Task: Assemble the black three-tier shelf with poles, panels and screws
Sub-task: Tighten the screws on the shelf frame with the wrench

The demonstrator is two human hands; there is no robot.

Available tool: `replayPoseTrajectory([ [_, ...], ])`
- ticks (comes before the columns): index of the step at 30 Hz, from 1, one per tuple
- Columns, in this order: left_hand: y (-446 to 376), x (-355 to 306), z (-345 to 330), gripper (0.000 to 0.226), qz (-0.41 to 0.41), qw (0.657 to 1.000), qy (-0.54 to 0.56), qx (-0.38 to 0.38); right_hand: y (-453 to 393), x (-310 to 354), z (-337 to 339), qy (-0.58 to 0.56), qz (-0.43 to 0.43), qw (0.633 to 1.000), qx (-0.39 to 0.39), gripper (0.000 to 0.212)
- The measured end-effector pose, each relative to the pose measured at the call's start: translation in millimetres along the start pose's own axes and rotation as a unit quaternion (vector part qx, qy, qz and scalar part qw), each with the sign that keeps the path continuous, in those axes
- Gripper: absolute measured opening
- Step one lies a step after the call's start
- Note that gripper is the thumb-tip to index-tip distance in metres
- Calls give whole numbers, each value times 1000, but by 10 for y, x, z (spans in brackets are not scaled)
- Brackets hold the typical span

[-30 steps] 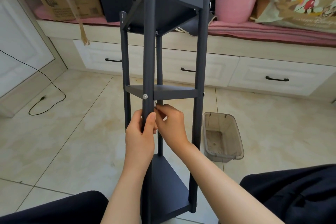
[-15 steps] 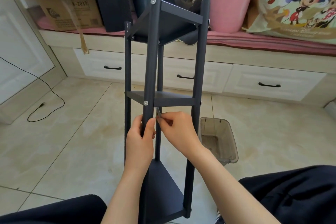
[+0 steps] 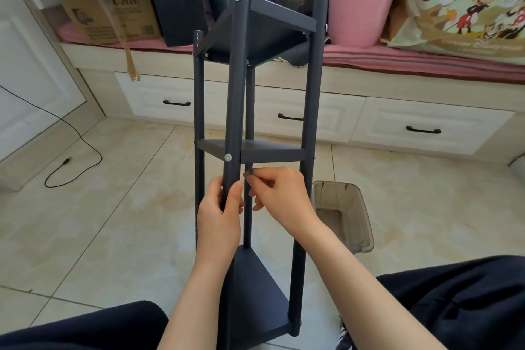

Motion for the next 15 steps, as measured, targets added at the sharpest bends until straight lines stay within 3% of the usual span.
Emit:
replayPoseTrajectory([
  [7,-18,-1,11,10,1,1000,11,-2,-31,-83,-92,-3,58,998,-25,20],
  [15,-2,15,5,10,0,1000,11,-2,-21,-221,-244,10,196,970,-143,14],
])
Point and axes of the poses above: each hand's wrist, its own y-axis away from the middle knuckle, its own z-axis out of the back of the hand, x = y × z, the point moved 4 cm from there along -y, towards the middle knuckle, and after that the axes turned 13 degrees about -y, right-handed, at the moved point
